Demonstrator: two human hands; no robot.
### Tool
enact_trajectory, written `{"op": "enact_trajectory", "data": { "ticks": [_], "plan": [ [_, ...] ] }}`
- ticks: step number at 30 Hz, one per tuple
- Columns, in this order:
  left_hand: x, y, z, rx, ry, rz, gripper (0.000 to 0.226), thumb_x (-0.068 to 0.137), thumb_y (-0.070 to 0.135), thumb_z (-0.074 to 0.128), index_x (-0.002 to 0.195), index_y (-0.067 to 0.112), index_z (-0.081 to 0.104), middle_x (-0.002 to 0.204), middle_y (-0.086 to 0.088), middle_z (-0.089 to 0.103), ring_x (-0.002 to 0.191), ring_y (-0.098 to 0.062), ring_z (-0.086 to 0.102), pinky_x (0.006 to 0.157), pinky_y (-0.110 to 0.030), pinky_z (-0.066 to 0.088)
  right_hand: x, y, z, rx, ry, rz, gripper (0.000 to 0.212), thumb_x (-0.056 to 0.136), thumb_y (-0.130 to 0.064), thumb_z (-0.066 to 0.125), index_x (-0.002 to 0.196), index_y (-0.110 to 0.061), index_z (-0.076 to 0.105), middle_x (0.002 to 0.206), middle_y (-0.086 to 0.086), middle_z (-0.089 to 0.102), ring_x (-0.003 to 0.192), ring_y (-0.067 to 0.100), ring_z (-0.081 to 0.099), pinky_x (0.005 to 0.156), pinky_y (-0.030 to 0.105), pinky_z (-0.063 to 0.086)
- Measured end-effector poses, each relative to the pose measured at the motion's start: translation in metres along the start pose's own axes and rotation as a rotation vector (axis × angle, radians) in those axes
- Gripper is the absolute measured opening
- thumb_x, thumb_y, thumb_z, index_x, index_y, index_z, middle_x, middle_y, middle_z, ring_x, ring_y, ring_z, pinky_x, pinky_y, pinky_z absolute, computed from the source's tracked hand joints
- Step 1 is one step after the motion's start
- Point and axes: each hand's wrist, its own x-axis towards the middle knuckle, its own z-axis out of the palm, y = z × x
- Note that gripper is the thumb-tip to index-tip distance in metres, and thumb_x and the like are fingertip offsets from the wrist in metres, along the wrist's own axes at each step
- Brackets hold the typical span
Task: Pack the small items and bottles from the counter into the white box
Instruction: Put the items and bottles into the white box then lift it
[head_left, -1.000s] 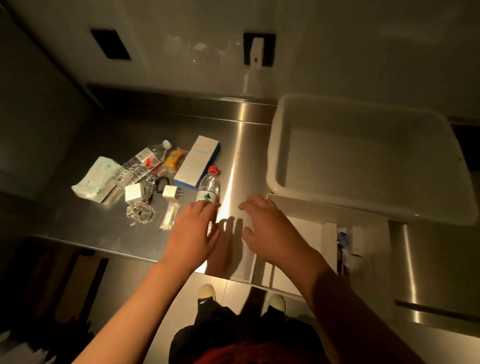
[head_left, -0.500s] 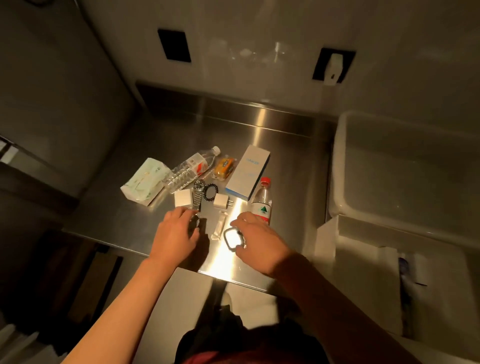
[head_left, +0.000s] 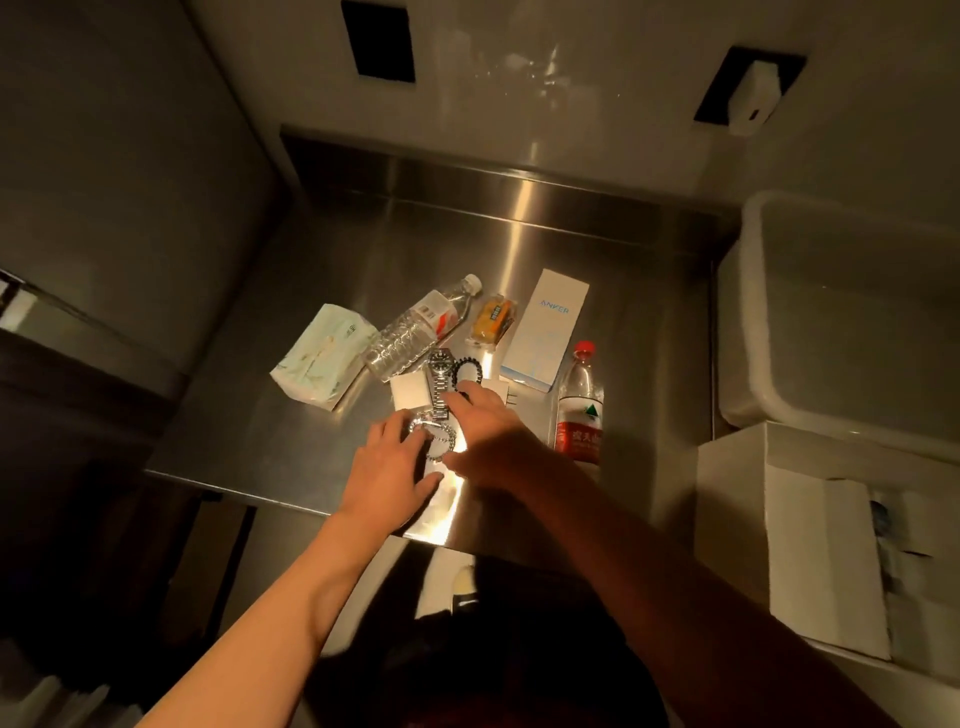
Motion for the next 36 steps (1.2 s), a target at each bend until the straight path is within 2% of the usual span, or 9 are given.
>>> {"op": "enact_trajectory", "data": {
  "ticks": [3,6,8,12,15,20,26,30,36],
  "plan": [
    [0.001,-0.007,0.005,-0.022,0.003,0.034,0.057,0.080,0.045,0.078,0.129,0.024,0.059,0.150,-0.006,0.039,0.128,-0.032,0.045,0.095,-0.044,0.051,0.008,-0.001,0.005,-0.028,0.062,-0.064,0.078,0.081,-0.029,0.077,0.149,-0.011,0.044,0.155,0.015,0.039,0.139,0.034,0.042,0.112,0.046,0.044],
    [0.001,-0.013,0.012,-0.090,0.043,0.054,0.036,0.080,0.035,0.076,0.110,0.019,0.064,0.147,-0.011,0.043,0.120,-0.036,0.050,0.090,-0.041,0.051,0.016,-0.003,0.014,-0.101,0.099,-0.094,0.069,0.082,-0.028,0.075,0.144,-0.010,0.052,0.153,0.014,0.044,0.137,0.032,0.045,0.109,0.044,0.043],
    [0.002,-0.017,0.015,-0.155,0.077,0.046,0.025,0.079,0.030,0.072,0.098,0.014,0.065,0.136,-0.012,0.051,0.111,-0.036,0.053,0.084,-0.042,0.052,0.024,-0.007,0.020,-0.097,0.138,-0.051,0.064,0.080,-0.029,0.074,0.140,-0.012,0.057,0.150,0.012,0.047,0.133,0.033,0.048,0.106,0.045,0.045],
    [0.001,-0.026,0.016,-0.143,0.088,0.021,0.026,0.080,0.030,0.072,0.093,0.009,0.066,0.113,-0.011,0.058,0.097,-0.035,0.058,0.077,-0.046,0.053,0.039,-0.015,0.035,-0.066,0.241,0.049,0.051,0.082,-0.028,0.073,0.128,-0.008,0.064,0.137,0.016,0.053,0.119,0.035,0.054,0.098,0.038,0.045],
    [-0.001,-0.033,0.016,-0.174,0.090,-0.002,0.024,0.080,0.029,0.074,0.082,0.007,0.063,0.105,-0.011,0.059,0.093,-0.034,0.058,0.074,-0.047,0.053,0.047,-0.018,0.043,-0.044,0.316,0.122,0.045,0.083,-0.031,0.077,0.118,-0.006,0.065,0.127,0.014,0.056,0.110,0.032,0.056,0.085,0.032,0.047],
    [0.001,-0.030,0.017,-0.136,0.123,-0.062,0.014,0.082,0.020,0.069,0.090,0.010,0.072,0.116,-0.008,0.066,0.099,-0.032,0.060,0.074,-0.043,0.056,0.060,-0.021,0.048,-0.088,0.261,0.152,0.038,0.084,-0.016,0.076,0.118,-0.002,0.065,0.124,0.019,0.054,0.113,0.036,0.054,0.091,0.041,0.054],
    [0.004,-0.028,0.015,-0.132,0.128,-0.138,0.026,0.087,0.025,0.061,0.113,0.020,0.064,0.113,-0.002,0.062,0.103,-0.027,0.057,0.073,-0.040,0.055,0.066,-0.020,0.051,-0.063,0.282,0.168,0.041,0.084,0.006,0.061,0.123,-0.005,0.062,0.122,0.020,0.050,0.111,0.037,0.054,0.086,0.042,0.055],
    [0.002,-0.027,0.015,-0.248,0.122,-0.168,0.040,0.082,0.019,0.066,0.122,0.021,0.062,0.116,-0.005,0.061,0.106,-0.029,0.057,0.081,-0.043,0.054,0.065,-0.018,0.047,-0.053,0.313,0.135,0.025,0.093,0.002,0.056,0.115,-0.004,0.065,0.113,0.020,0.061,0.097,0.036,0.067,0.077,0.043,0.059],
    [0.003,-0.029,0.015,-0.330,0.083,-0.219,0.029,0.072,0.014,0.070,0.101,0.016,0.069,0.103,-0.003,0.060,0.092,-0.027,0.062,0.077,-0.040,0.055,0.063,-0.018,0.027,-0.071,0.403,0.057,0.005,0.091,-0.001,0.067,0.091,0.001,0.072,0.082,0.018,0.073,0.072,0.031,0.074,0.059,0.031,0.057]
  ]
}}
